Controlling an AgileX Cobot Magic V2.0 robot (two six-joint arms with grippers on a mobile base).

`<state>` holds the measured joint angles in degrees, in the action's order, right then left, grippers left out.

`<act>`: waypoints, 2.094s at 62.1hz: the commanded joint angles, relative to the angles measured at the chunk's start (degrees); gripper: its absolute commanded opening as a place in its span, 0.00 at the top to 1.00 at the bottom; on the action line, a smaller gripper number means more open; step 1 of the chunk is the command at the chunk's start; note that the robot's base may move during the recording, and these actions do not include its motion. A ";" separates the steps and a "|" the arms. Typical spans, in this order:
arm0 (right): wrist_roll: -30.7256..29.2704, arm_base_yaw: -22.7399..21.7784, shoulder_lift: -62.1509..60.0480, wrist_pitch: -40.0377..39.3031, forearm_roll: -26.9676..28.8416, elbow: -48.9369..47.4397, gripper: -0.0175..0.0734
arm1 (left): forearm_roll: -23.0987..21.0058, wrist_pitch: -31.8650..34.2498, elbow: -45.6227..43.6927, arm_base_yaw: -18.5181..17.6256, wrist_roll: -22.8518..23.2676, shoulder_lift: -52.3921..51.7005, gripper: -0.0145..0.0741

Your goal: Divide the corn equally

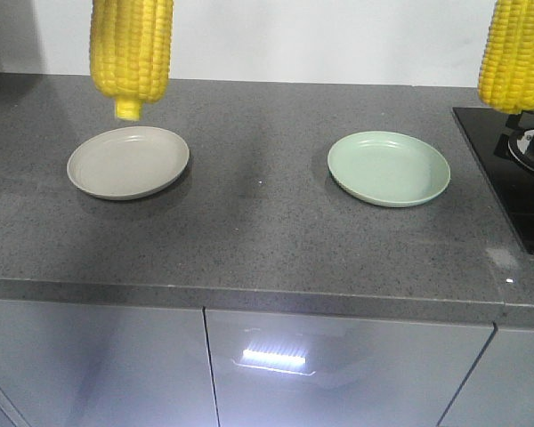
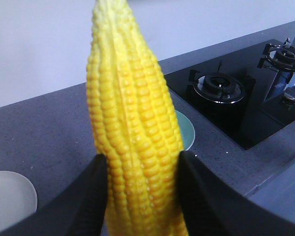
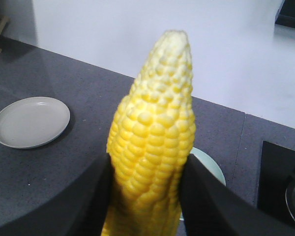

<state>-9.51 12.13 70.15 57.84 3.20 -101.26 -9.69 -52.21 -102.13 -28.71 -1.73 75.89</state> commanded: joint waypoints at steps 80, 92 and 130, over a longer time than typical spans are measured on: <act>-0.43 -0.18 -0.96 -4.29 -0.10 -1.58 0.81 | -0.76 4.56 -1.62 -0.05 0.25 -1.37 0.84; -0.43 -0.18 -0.96 -4.29 -0.10 -1.58 0.81 | -0.76 4.56 -1.62 -0.05 0.25 -1.37 0.84; -0.43 -0.18 -0.96 -4.29 -0.10 -1.58 0.81 | -0.76 4.56 -1.62 -0.05 0.25 -1.37 0.84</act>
<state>-9.51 12.13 70.15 57.84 3.20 -101.26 -9.69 -52.21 -102.13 -28.71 -1.73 75.89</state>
